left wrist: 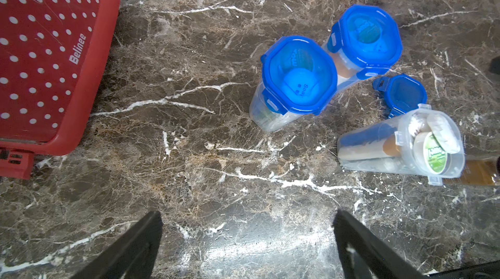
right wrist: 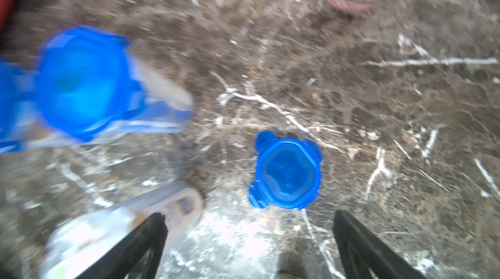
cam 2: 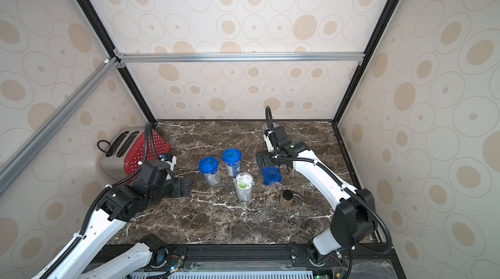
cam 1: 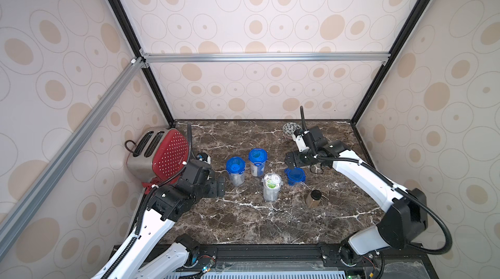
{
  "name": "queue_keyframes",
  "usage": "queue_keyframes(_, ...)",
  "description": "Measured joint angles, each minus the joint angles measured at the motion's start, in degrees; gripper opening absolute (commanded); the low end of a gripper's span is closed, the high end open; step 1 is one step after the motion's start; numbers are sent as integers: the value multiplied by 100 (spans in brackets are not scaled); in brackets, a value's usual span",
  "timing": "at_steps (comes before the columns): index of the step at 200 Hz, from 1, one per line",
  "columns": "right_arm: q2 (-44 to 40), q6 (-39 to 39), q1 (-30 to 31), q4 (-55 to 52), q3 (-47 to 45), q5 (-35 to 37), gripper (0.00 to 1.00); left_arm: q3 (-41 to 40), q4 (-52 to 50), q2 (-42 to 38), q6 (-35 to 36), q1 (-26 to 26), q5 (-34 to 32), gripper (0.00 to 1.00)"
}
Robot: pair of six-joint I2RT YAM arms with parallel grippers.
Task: Take out toiletry kits
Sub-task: Pick up the container from the center of the board.
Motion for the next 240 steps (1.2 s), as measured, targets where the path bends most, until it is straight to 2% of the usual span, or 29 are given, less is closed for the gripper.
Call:
queue_keyframes(48,26,-74,1027,-337,164,-175,100,0,0,-24,15,0,2,99)
queue_keyframes(105,629,-243,1628,-599,595,7,100,-7,0,-63,17,0,0,99)
queue_keyframes(240,1102,-245,2004,-737,599,319,100,-11,0,-63,17,0,-2,99)
